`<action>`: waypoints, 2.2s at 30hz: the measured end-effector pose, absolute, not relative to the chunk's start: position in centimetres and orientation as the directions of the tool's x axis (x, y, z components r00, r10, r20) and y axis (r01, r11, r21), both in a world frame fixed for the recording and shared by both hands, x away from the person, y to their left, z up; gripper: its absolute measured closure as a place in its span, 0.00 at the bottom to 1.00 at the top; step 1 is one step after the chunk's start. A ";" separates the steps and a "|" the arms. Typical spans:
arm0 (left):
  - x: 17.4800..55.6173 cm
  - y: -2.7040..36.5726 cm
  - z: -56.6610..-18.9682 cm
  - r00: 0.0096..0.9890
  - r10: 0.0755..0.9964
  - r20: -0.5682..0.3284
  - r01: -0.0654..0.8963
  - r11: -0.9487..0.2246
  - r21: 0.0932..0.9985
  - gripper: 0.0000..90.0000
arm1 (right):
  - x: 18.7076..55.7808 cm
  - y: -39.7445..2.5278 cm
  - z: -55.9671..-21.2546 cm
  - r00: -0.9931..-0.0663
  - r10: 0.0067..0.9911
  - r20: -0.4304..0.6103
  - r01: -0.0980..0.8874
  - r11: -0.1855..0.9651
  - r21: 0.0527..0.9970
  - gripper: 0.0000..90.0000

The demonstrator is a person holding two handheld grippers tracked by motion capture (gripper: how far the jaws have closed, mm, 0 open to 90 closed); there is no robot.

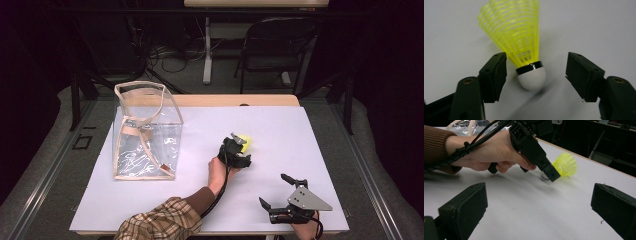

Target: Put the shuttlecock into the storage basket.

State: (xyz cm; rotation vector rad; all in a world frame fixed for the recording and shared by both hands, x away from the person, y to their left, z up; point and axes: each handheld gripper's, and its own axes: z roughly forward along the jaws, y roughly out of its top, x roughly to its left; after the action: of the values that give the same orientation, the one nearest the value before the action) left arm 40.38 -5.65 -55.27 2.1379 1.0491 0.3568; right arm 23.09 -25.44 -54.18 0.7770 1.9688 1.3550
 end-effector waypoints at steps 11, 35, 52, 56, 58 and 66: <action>40.6 -5.4 -55.9 0.613 0.784 -0.102 0.605 -0.382 0.699 0.54 | 23.1 -25.4 -54.2 -0.637 0.755 -0.157 0.122 0.300 0.946 0.00; 40.5 -4.4 -56.0 0.567 0.802 -0.188 0.626 -0.270 0.732 0.72 | 23.1 -25.4 -54.2 -0.639 0.753 -0.160 0.119 0.302 0.946 0.00; 40.5 -3.9 -54.4 0.596 0.786 -0.165 0.583 -0.283 0.761 0.72 | 23.1 -25.4 -54.2 -0.638 0.753 -0.160 0.120 0.302 0.946 0.00; 40.6 -3.8 -54.0 0.602 0.783 -0.156 0.570 -0.284 0.771 0.72 | 23.1 -25.4 -54.2 -0.638 0.753 -0.161 0.120 0.304 0.945 0.00; 40.5 -3.8 -53.8 0.604 0.783 -0.150 0.560 -0.283 0.779 0.72 | 23.1 -25.4 -54.2 -0.638 0.753 -0.161 0.121 0.305 0.945 0.00; 40.5 -3.7 -52.4 0.623 0.770 -0.137 0.530 -0.287 0.798 0.72 | 23.1 -25.4 -54.2 -0.637 0.753 -0.162 0.120 0.305 0.945 0.00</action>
State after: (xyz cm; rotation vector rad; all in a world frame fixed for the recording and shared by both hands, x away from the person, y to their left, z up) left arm 40.47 -3.71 -52.43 1.9687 1.0250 0.3453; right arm 23.14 -25.35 -54.23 0.7734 1.9714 1.3521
